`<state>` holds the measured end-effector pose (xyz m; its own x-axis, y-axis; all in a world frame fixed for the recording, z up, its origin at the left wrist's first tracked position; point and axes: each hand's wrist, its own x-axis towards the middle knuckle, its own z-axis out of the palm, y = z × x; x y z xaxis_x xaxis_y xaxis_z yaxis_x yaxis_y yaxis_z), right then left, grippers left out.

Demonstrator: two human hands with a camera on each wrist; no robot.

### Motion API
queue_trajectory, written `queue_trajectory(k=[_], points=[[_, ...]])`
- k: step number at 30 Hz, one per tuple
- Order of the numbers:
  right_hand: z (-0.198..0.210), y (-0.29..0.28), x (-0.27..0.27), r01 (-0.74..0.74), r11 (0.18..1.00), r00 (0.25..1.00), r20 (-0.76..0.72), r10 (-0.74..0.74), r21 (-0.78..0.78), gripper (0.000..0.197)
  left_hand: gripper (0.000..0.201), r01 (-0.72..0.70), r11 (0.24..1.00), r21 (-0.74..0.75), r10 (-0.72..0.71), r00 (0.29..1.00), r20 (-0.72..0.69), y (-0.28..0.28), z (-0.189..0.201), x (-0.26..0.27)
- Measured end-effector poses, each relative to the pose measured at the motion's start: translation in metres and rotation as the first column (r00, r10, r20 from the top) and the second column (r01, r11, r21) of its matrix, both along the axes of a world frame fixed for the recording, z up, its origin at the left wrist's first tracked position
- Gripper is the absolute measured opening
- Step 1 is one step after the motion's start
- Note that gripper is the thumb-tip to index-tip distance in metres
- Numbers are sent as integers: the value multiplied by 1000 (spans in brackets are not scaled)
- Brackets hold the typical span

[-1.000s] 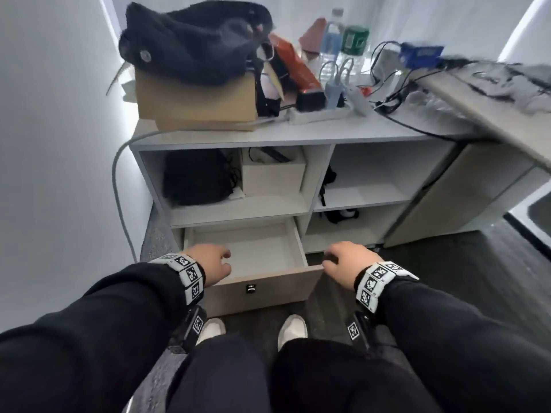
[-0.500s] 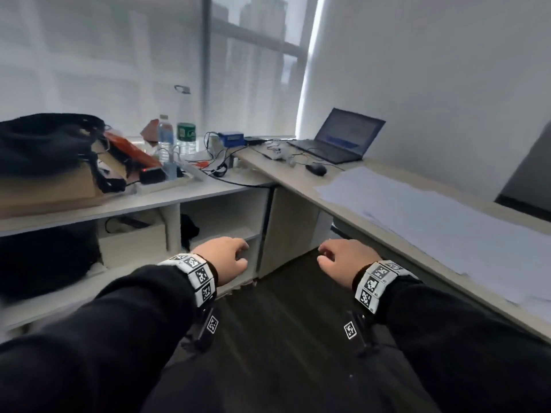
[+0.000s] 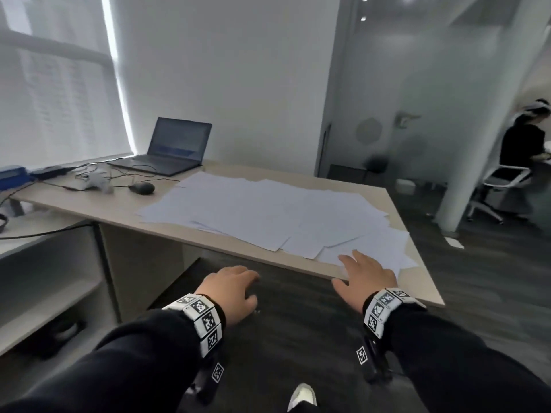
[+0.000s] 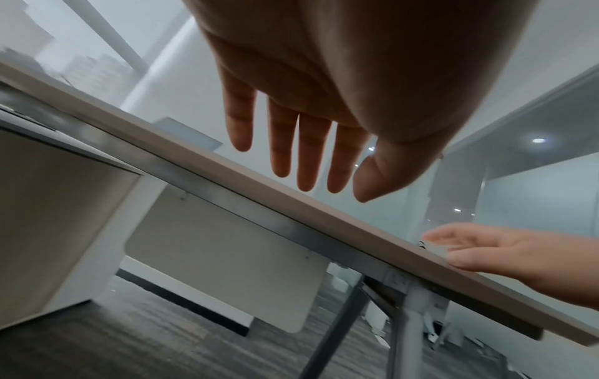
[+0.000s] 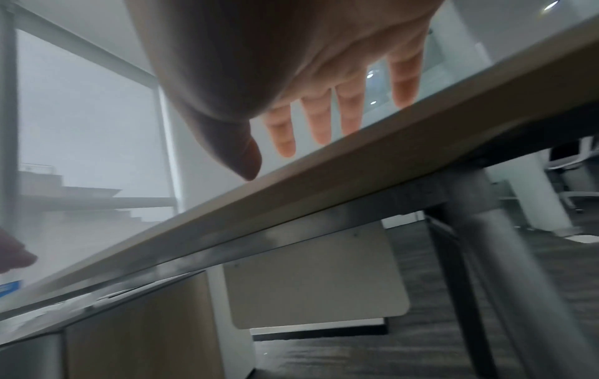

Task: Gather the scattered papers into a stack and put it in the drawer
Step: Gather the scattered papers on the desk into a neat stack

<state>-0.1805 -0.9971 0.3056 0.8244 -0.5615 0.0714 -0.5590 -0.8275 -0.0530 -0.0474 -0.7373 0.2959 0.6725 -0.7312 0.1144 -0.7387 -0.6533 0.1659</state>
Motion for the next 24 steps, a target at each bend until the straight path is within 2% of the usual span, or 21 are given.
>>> queue_trajectory(k=[3, 9, 12, 15, 17, 19, 21, 24], points=[[-12, -22, -17, 71, 997, 997, -38, -70, 17, 74, 51, 62, 997, -42, -62, 998, 15, -34, -1, -3], [-16, -31, -35, -13, 1000, 999, -34, 12, -20, 73, 53, 184, 975, -128, -184, 983, 8, -100, 3, -5], [-10, -31, -38, -90, 996, 996, 11, 90, 13, 69, 63, 270, 959, -90, -269, 963, 18, -137, 2, -7], [-4, -34, -42, -174, 983, 977, 131, 166, 52, 61, 76, 333, 943, 1, -333, 943, 9, -167, -4, -12], [-2, -44, -44, -129, 988, 967, 230, 108, 79, 58, 77, 353, 934, 44, -355, 934, 42, -179, -10, -16], [-1, -59, -45, 1, 990, 960, 278, -40, 141, 59, 70, 349, 936, 41, -351, 930, 105, -185, -13, -16], [-2, -72, -47, 122, 970, 950, 258, -175, 209, 58, 62, 352, 936, 2, -348, 926, 144, -186, -15, -13], [-4, -77, -49, 156, 969, 960, 202, -195, 191, 61, 51, 377, 922, -92, -361, 920, 155, -183, -19, -9]])
